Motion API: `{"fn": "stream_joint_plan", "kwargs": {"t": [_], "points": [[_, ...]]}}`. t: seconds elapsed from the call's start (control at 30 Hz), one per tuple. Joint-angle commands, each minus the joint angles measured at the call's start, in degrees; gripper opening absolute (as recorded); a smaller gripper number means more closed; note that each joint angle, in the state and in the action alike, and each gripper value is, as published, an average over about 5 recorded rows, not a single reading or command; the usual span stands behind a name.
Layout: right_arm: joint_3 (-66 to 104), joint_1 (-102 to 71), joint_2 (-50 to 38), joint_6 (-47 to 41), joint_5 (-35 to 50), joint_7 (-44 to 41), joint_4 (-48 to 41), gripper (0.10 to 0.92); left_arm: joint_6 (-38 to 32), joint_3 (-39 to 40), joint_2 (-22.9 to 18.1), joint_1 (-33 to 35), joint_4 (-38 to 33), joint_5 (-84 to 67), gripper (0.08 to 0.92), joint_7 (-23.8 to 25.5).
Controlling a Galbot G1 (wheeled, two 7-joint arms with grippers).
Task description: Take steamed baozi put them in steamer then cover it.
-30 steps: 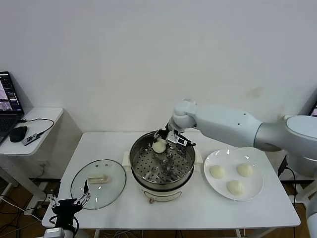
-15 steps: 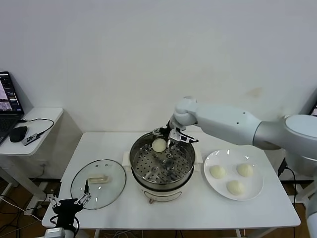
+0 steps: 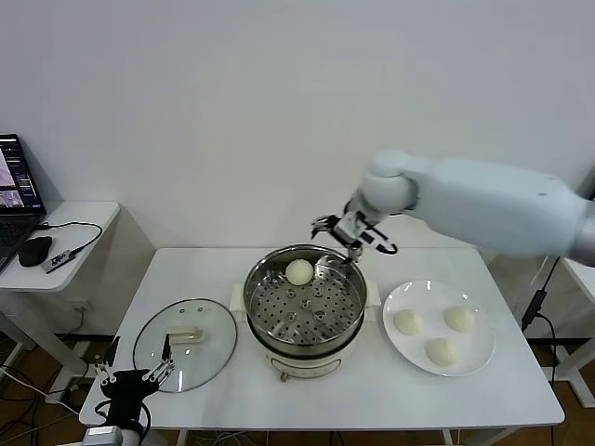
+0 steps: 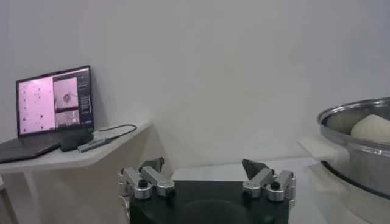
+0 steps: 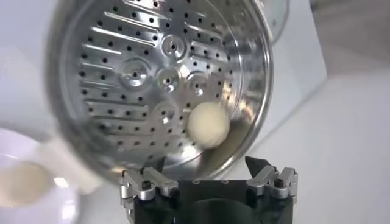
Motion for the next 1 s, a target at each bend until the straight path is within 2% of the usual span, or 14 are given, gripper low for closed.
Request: {"fn": "stream_joint_plan", "kwargs": {"t": [0.03, 0.2, 0.37, 1.0], "points": [[0.2, 2.9, -20.5, -14.6, 7.3, -3.4, 10.8, 0.823, 0.3, 0.1, 1.2, -0.3, -0.7, -0.3, 0.823, 0.2], [3.5, -3.4, -27.4, -15.3, 3.6, -3.8, 11.2, 0.823, 0.2, 0.3, 1.8, -0.6, 0.0, -0.7, 0.823, 0.2], [5.1, -9.7, -29.1, -17.1, 0.7, -3.1, 10.5, 0.823, 0.2, 0.1, 2.0, -1.2, 0.6, -1.2, 0.823, 0.0], [20.9, -36.3, -17.7, -15.2, -7.9, -0.1, -6.2, 0.823, 0.7, -1.9, 2.0, -1.8, 0.9, -2.0, 0.823, -0.3]]}}
